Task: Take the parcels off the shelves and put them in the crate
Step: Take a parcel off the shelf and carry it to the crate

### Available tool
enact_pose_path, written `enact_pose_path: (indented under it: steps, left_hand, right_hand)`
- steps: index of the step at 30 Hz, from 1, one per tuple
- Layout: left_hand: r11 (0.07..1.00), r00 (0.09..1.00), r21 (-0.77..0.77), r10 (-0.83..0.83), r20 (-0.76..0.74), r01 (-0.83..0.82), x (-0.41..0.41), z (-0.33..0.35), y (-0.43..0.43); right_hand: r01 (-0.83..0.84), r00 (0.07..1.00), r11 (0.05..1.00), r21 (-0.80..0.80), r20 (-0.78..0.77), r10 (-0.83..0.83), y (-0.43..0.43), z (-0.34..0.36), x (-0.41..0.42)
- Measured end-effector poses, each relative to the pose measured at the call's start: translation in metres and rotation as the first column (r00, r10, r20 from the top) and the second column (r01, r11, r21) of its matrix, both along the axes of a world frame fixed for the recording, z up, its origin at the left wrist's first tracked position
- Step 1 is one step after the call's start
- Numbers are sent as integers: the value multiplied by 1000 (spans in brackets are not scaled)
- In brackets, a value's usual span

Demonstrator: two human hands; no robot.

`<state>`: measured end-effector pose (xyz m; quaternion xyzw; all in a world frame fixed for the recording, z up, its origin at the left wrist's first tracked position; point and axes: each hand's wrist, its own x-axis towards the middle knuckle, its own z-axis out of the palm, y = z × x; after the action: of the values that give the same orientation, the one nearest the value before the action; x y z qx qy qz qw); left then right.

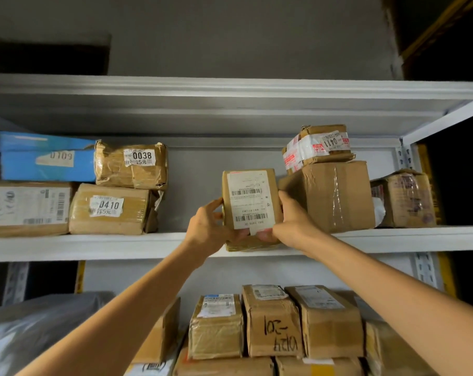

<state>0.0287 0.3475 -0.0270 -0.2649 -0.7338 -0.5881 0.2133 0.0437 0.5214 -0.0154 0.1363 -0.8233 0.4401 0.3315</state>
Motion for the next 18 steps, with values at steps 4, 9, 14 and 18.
enact_pose_path:
  steps: [4, 9, 14, 18]
  left_hand:
    - [1000, 999, 12, 4, -42, -4, 6, -10, -6]
    - [992, 984, 73, -96, -149, 108, 3, -22, -14]
    - [971, 965, 181, -109, -237, 154, 2, -24, -13]
    - [997, 804, 0, 64, -591, -79, 8, -31, -14]
  right_hand:
    - [-114, 993, 993, -8, -31, 114, 3, -12, 7]
    - [-162, 981, 984, -67, -120, 153, 5, -21, 13]
    - [-104, 968, 989, -110, -238, 75, 9, -13, 17]
    - [-324, 915, 909, -263, -330, 230, 12, -11, 15]
